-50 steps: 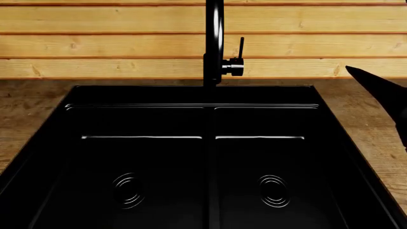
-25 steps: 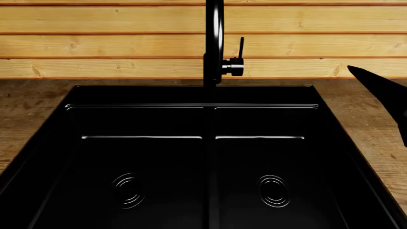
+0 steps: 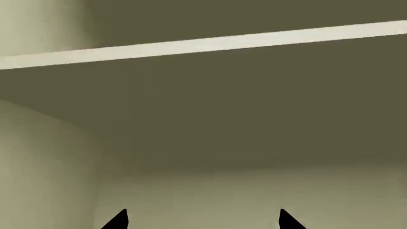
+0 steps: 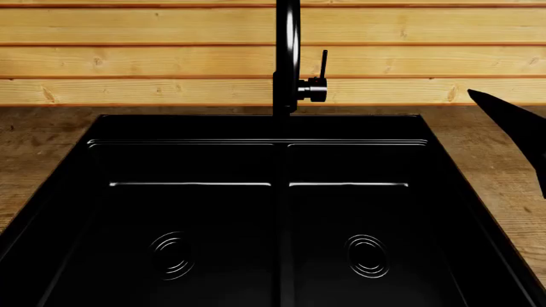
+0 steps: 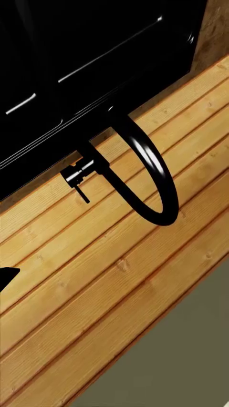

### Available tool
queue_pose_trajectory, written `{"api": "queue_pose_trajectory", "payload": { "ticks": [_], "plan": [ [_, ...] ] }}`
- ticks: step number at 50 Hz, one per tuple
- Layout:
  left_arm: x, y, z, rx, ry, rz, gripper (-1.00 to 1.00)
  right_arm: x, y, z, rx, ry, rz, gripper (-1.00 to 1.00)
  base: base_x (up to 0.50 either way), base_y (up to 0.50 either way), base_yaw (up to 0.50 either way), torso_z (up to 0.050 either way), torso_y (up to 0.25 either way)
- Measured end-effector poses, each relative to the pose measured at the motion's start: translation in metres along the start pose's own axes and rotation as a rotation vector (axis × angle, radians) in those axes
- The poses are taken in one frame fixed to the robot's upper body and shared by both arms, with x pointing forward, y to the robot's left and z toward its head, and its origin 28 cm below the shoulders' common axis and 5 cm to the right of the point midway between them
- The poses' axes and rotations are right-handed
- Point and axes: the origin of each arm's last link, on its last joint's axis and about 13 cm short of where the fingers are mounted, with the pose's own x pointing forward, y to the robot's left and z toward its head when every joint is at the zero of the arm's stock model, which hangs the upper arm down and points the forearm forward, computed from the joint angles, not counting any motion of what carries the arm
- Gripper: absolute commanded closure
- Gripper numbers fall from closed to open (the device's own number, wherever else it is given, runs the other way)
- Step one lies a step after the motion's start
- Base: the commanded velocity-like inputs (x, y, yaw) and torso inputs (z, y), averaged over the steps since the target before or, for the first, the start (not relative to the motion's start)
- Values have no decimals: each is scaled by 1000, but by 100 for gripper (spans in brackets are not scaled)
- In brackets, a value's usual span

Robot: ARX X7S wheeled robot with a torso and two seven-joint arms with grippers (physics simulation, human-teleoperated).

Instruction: Pick the broccoli, avocado from the counter and place them in the cabinet. Then close the cabinet.

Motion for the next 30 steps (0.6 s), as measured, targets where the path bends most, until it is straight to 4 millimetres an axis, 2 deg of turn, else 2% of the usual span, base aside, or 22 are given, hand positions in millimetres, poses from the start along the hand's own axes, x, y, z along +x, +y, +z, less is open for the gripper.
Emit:
{"api": "queue_pose_trajectory", "payload": {
  "ticks": [7, 14, 22, 30],
  "plan": [
    [-22, -10, 19, -55, -157, -125, -100, -1, 1, -1, 2, 0, -1, -100, 0, 0, 0, 0, 0],
    [-46, -18, 28, -159, -297, -270, -100, -1, 1, -2, 6, 4, -6, -100, 0, 0, 0, 0, 0],
    [-72, -28, 26, -246, -389, -442, -100, 0, 2, -3, 11, 8, -9, -100, 0, 0, 0, 0, 0],
    [-91, -34, 17, -311, -400, -577, -100, 0, 2, -3, 14, 10, -17, -100, 0, 0, 0, 0, 0]
  ]
}}
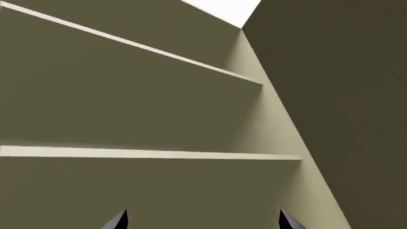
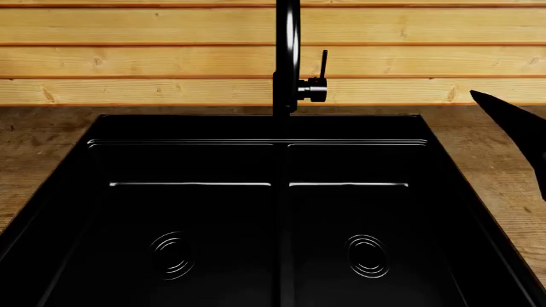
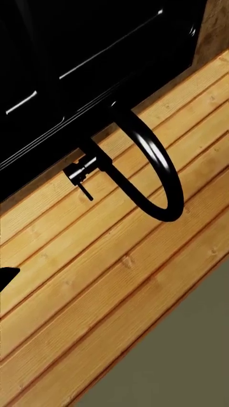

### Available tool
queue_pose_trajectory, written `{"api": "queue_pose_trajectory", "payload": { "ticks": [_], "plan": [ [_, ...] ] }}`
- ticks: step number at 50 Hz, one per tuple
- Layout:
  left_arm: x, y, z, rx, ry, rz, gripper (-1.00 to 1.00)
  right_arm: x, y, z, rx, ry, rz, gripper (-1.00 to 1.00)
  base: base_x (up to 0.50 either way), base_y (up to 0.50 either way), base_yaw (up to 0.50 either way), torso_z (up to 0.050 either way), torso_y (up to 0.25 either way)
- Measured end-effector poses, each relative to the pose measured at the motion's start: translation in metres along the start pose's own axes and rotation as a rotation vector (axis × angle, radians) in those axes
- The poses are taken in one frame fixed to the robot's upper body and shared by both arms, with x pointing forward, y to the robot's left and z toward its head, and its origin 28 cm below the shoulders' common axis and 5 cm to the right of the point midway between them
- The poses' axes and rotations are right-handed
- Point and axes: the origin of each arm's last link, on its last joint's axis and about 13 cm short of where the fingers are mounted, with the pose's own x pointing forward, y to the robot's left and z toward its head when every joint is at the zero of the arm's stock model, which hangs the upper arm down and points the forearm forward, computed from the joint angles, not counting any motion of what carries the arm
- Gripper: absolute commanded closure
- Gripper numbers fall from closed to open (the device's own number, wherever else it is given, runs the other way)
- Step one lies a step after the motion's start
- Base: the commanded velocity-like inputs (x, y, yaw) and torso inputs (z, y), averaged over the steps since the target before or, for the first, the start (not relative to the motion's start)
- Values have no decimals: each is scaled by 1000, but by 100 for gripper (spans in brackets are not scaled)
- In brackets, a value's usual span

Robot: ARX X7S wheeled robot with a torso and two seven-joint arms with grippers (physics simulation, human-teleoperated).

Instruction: Pick the broccoli, avocado from the counter and place them in the cabinet. Then close the cabinet.

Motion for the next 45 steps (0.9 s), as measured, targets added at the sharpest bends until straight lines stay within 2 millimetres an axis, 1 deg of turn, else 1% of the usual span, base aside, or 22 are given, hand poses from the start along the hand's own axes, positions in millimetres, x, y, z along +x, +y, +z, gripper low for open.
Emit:
{"api": "queue_pose_trajectory", "payload": {
  "ticks": [5, 11, 20, 29, 40, 45],
  "plan": [
    [-11, -6, -7, -35, 13, -42, -100, 1, -1, 0, 7, 0, -32, -100, 0, 0, 0, 0, 0],
    [-25, -10, -16, -54, 28, -55, -100, 4, -3, -1, 23, -4, -87, -100, -38, 0, 0, 0, 0],
    [-42, -12, -31, -66, 59, -36, -100, 10, -4, -3, 48, -6, -142, -100, -429, 2, 0, 0, 0],
    [-53, -16, -40, -69, 84, -29, -100, 19, -4, -7, 71, -1, -175, -100, -500, 2, 0, 0, 0],
    [-64, -17, -56, -52, 152, -15, -100, 35, -3, -9, 101, 8, -186, -100, -472, -341, 0, 1, 0],
    [-70, -16, -68, -27, 205, -1, -100, 40, -3, -9, 108, 8, -195, -100, -118, -93, 0, 0, 0]
  ]
}}
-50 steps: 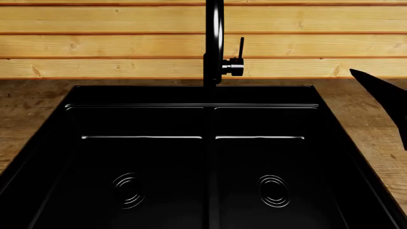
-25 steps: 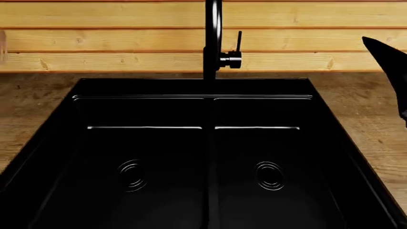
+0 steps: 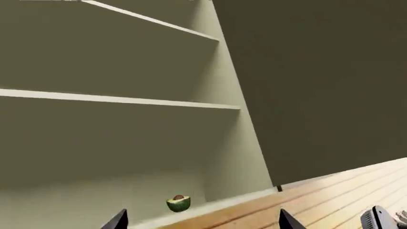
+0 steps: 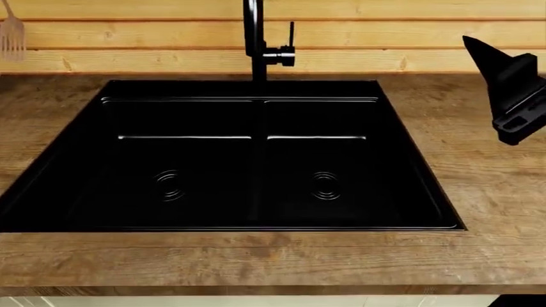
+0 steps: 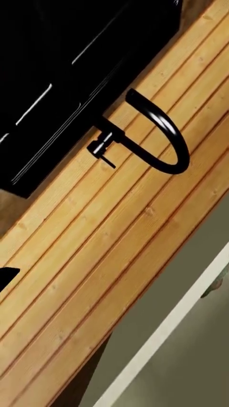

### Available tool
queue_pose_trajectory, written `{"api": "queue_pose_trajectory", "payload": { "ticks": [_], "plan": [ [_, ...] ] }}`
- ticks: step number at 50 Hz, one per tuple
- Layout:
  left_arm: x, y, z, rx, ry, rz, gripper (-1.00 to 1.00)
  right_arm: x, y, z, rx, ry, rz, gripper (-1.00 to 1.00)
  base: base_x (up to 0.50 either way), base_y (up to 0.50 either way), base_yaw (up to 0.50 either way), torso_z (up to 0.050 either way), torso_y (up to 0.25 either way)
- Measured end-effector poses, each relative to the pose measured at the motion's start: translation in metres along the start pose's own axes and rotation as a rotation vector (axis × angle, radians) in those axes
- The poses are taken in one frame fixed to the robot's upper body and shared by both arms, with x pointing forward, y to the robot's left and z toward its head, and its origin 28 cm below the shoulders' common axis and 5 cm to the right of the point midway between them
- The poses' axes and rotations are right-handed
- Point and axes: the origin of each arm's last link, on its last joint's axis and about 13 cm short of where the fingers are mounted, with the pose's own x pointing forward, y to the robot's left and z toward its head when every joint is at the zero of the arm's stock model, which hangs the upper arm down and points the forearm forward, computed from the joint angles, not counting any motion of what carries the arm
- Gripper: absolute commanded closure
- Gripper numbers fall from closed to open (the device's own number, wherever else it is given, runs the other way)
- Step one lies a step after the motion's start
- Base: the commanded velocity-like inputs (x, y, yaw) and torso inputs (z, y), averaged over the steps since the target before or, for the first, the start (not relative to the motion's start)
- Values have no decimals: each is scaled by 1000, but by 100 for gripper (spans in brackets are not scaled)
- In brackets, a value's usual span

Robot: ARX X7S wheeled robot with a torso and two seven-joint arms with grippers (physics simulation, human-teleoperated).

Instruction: Pick the broccoli, avocado from the counter and place them in the cabinet. Then close the cabinet.

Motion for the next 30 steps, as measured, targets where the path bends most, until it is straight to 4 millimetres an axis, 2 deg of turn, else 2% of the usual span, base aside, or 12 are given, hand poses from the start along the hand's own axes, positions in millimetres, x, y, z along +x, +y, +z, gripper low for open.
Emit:
{"api": "queue_pose_trajectory", "payload": {
  "ticks": [22, 30],
  "plan": [
    [-19, 19, -86, 46, 228, 69, -100, 28, 15, -5, 37, -39, -1, -100, 0, -1, 0, 0, 0],
    [-26, 29, -116, 23, 296, 118, -100, 40, 23, -11, 63, -51, 6, -100, -2, -399, 0, 0, 0]
  ]
}}
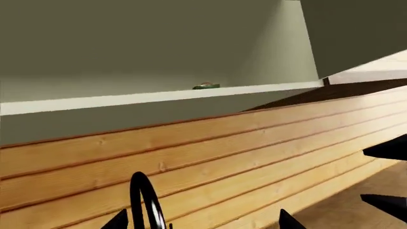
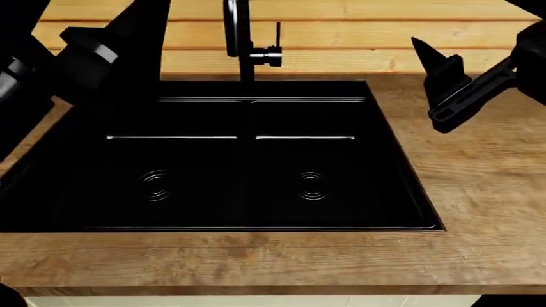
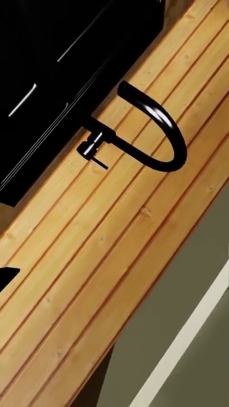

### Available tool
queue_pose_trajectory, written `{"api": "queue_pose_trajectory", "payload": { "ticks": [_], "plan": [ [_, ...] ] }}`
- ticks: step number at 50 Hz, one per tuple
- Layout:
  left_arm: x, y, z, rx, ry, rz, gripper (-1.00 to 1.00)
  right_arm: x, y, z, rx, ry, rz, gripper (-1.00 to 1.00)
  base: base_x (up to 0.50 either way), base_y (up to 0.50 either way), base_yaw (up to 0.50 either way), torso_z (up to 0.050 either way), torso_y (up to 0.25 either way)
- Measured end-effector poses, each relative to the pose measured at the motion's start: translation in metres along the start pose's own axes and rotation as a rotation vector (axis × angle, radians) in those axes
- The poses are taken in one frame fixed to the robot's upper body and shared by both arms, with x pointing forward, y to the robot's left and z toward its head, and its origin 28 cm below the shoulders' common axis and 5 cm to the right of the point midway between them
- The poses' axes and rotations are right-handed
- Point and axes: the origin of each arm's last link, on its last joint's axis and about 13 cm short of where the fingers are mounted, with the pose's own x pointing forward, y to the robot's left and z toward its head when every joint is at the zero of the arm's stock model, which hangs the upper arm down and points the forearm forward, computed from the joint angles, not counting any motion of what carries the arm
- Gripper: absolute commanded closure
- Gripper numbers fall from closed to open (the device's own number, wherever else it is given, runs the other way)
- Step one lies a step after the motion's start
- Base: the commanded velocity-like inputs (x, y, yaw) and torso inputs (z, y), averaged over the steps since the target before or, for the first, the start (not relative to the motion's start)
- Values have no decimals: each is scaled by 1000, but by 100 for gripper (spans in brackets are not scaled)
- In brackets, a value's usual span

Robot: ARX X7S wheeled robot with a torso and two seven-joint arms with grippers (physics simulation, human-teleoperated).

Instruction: Pick the broccoli, avocado from the counter and place them in the cabinet. Then close the cabinet.

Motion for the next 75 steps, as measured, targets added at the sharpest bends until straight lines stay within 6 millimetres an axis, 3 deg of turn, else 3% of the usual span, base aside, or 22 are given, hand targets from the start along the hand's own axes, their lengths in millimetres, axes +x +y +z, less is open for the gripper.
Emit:
{"api": "queue_pose_trajectory", "payload": {
  "ticks": [10, 20, 43, 58, 75],
  "plan": [
    [-4, 5, -29, -16, 61, 38, -100, 9, 8, -8, 26, -7, -3, -100, -2, -500, 0, 0, 0],
    [-10, 7, -41, -7, 84, 56, -100, 12, 13, -16, 37, 3, 5, -100, 7, -444, 0, 0, 0],
    [-14, 4, -35, 28, 75, 46, -100, 12, 22, -26, 17, 48, 69, -100, 153, -423, 0, 0, 0],
    [-13, 3, -30, 41, 71, 32, -100, 11, 23, -26, -6, 63, 90, -100, 139, 396, 0, 0, 0],
    [-15, 3, -29, 45, 70, 32, -100, 10, 24, -26, -2, 58, 100, -100, 107, 32, 0, 0, 0]
  ]
}}
